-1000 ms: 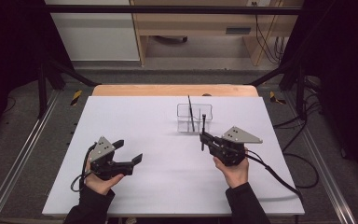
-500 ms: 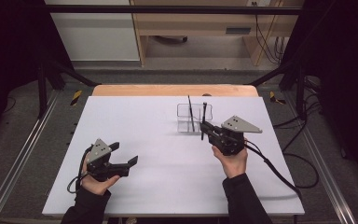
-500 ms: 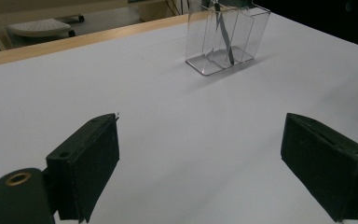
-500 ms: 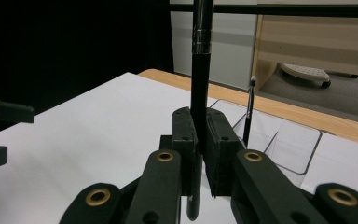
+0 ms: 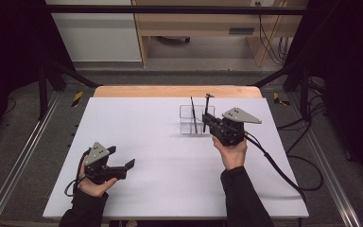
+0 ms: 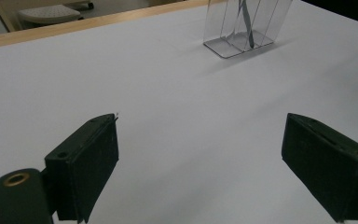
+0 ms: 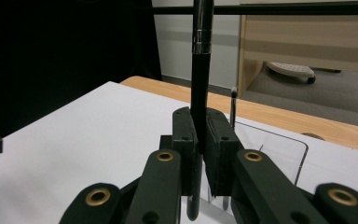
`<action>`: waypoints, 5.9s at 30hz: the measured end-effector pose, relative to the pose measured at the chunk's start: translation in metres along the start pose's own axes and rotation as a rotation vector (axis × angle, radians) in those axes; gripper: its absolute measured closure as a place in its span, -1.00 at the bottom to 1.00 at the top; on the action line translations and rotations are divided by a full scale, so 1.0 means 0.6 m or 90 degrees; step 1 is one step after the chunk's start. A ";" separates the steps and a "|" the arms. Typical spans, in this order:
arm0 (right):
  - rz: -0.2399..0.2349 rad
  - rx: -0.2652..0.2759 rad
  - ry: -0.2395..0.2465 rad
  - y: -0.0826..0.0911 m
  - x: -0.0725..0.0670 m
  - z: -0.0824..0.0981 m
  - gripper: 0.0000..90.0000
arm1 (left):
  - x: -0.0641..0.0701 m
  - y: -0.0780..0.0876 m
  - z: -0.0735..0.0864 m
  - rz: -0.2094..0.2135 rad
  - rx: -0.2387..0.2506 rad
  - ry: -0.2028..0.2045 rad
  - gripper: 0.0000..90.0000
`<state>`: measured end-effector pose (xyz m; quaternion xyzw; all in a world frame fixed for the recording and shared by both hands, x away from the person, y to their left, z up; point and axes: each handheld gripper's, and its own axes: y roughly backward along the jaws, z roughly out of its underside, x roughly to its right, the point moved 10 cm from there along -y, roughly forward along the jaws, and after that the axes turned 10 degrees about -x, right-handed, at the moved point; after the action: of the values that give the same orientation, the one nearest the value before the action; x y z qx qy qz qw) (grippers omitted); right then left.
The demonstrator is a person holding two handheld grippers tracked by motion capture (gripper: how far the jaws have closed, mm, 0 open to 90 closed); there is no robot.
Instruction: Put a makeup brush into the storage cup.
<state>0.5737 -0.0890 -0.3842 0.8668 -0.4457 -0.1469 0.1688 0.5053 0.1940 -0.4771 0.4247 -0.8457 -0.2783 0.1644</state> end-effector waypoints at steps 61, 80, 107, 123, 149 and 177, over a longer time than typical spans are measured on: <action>0.085 -0.001 -0.055 -0.125 0.086 -0.043 0.87 | -0.013 -0.004 0.002 -0.007 -0.013 -0.012 -0.81; 0.087 -0.024 -0.061 -0.156 0.081 -0.018 0.87 | -0.012 -0.004 0.003 -0.010 -0.013 -0.015 -0.81; 0.096 -0.062 -0.052 -0.176 0.077 0.015 0.87 | -0.012 -0.004 0.003 -0.012 -0.014 -0.017 -0.81; 0.093 -0.080 -0.060 -0.179 0.083 0.040 0.87 | -0.012 -0.005 0.004 -0.013 -0.016 -0.019 -0.80; 0.089 -0.077 -0.053 -0.162 0.077 0.056 0.69 | -0.013 -0.006 0.005 -0.014 -0.018 -0.017 -0.80; -0.001 -0.047 0.013 -0.007 0.028 0.076 -0.52 | -0.019 -0.002 0.002 -0.020 -0.015 -0.011 -0.81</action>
<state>0.5677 -0.1079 -0.4286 0.8617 -0.4375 -0.1545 0.2054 0.5121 0.2031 -0.4795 0.4339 -0.8369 -0.2943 0.1573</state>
